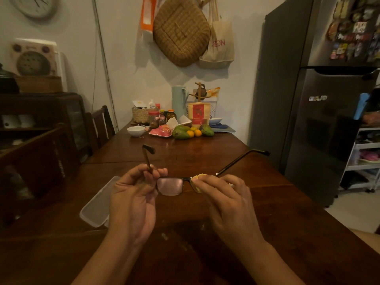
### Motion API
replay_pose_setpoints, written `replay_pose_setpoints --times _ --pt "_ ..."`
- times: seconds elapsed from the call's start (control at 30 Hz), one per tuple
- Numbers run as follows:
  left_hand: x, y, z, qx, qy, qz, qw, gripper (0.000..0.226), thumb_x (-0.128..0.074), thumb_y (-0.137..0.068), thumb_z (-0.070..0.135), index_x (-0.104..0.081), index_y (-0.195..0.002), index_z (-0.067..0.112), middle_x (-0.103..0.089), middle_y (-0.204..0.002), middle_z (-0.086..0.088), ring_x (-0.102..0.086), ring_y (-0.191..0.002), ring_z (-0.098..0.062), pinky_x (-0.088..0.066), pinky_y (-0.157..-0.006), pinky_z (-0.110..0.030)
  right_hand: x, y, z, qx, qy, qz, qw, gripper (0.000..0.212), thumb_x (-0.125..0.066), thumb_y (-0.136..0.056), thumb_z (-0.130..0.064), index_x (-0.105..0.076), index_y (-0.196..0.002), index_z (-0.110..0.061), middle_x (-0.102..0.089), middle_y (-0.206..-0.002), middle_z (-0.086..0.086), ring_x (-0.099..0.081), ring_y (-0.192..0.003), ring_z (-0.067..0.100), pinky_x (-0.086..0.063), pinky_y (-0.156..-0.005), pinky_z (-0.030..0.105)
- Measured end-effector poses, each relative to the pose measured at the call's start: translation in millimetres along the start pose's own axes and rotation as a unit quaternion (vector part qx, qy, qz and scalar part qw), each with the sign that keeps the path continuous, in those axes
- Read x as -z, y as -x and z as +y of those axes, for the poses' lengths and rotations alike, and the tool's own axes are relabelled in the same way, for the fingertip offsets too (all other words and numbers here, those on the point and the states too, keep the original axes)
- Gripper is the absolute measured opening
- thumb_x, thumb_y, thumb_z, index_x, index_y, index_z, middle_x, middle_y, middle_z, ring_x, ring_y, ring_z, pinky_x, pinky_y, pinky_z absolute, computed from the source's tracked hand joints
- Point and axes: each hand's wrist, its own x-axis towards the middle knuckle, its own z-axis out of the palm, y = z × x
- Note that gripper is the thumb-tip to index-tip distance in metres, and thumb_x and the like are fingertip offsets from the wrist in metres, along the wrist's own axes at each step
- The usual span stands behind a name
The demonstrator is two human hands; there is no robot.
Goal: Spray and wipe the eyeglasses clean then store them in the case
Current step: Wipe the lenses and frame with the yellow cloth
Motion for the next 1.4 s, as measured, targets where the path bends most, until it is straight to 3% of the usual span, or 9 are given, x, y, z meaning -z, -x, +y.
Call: replay_pose_setpoints --times 0.2,0.3,0.5,0.7,0.9,1.0,1.1,1.3,1.4 --pt "0.6 -0.4 4.4 0.014 -0.009 -0.002 1.000 0.016 -0.056 -0.072 0.001 -0.061 -0.087 0.003 -0.069 -0.076 -0.006 -0.071 -0.078 -0.018 -0.056 -0.066 -0.019 2.6 -2.0 6.4 0.025 -0.040 0.034 0.998 0.030 -0.058 -0.092 -0.035 -0.065 -0.121 -0.041 -0.063 -0.124 -0.022 -0.048 -0.106 0.012 -0.044 -0.076 0.037" --pt "1.2 -2.1 7.6 0.008 -0.013 -0.005 1.000 0.013 -0.057 -0.072 0.000 -0.064 -0.081 0.005 -0.068 -0.074 -0.005 -0.070 -0.077 -0.017 -0.058 -0.070 -0.021 5.5 -0.4 4.0 0.034 -0.002 0.064 0.997 0.023 -0.065 -0.086 -0.030 -0.071 -0.108 -0.037 -0.068 -0.113 -0.018 -0.050 -0.103 0.015 -0.041 -0.072 0.036" --pt "9.0 -5.0 4.8 0.011 -0.030 -0.031 0.999 0.014 -0.061 -0.072 0.001 -0.071 -0.072 0.010 -0.069 -0.073 -0.006 -0.070 -0.079 -0.018 -0.059 -0.073 -0.023 8.5 -0.8 -2.9 -0.015 0.077 0.008 0.997 0.047 -0.059 -0.081 -0.035 -0.061 -0.128 -0.037 -0.060 -0.126 -0.018 -0.045 -0.111 0.015 -0.033 -0.077 0.033" --pt "7.3 -3.7 -0.6 0.023 -0.038 -0.037 0.998 0.028 -0.074 -0.047 0.011 -0.068 -0.074 0.004 -0.068 -0.071 -0.008 -0.071 -0.075 -0.019 -0.058 -0.067 -0.022 0.2 2.7 3.6 0.012 -0.015 0.008 1.000 0.055 -0.078 -0.082 -0.009 -0.064 -0.127 -0.037 -0.061 -0.126 -0.022 -0.043 -0.104 0.009 -0.042 -0.071 0.034" --pt "5.3 -3.2 2.8 0.019 -0.038 -0.029 0.999 0.041 -0.074 -0.047 0.012 -0.061 -0.083 -0.002 -0.069 -0.070 -0.008 -0.071 -0.074 -0.019 -0.059 -0.071 -0.024 5.1 3.3 6.8 0.005 0.036 0.053 0.998 0.027 -0.076 -0.080 -0.027 -0.071 -0.104 -0.038 -0.068 -0.108 -0.020 -0.046 -0.096 0.013 -0.040 -0.066 0.036" --pt "7.5 -4.0 4.7 0.017 -0.044 -0.031 0.998 0.042 -0.074 -0.046 0.012 -0.063 -0.084 -0.001 -0.069 -0.073 -0.009 -0.072 -0.077 -0.019 -0.060 -0.071 -0.026 10.6 2.2 3.1 -0.015 0.098 0.050 0.994 0.026 -0.060 -0.085 -0.037 -0.071 -0.109 -0.038 -0.068 -0.113 -0.019 -0.048 -0.103 0.019 -0.035 -0.072 0.035" --pt "8.5 -3.4 0.3 0.019 -0.044 -0.045 0.998 0.026 -0.074 -0.051 0.008 -0.069 -0.077 0.003 -0.069 -0.074 -0.010 -0.071 -0.078 -0.021 -0.060 -0.075 -0.029 10.2 0.8 2.1 -0.036 0.116 0.029 0.992 0.036 -0.063 -0.086 -0.037 -0.068 -0.122 -0.036 -0.064 -0.124 -0.018 -0.047 -0.108 0.017 -0.029 -0.076 0.033" --pt "10.1 -2.9 -9.0 0.018 -0.042 -0.066 0.997 0.022 -0.074 -0.052 0.008 -0.071 -0.074 0.005 -0.069 -0.072 -0.011 -0.071 -0.079 -0.024 -0.059 -0.073 -0.028 3.0 2.3 7.0 -0.026 0.010 0.029 0.999 0.058 -0.076 -0.081 -0.006 -0.064 -0.129 -0.035 -0.059 -0.133 -0.022 -0.042 -0.103 0.010 -0.038 -0.072 0.033" --pt "12.2 -4.3 -9.6 0.011 -0.033 -0.076 0.996 0.026 -0.082 -0.051 0.014 -0.072 -0.074 0.007 -0.069 -0.072 -0.011 -0.071 -0.079 -0.023 -0.059 -0.073 -0.027 1.5 2.1 11.2 -0.001 -0.055 0.046 0.997 0.036 -0.063 -0.089 -0.023 -0.068 -0.122 -0.037 -0.059 -0.125 -0.028 -0.043 -0.099 0.008 -0.045 -0.069 0.035"
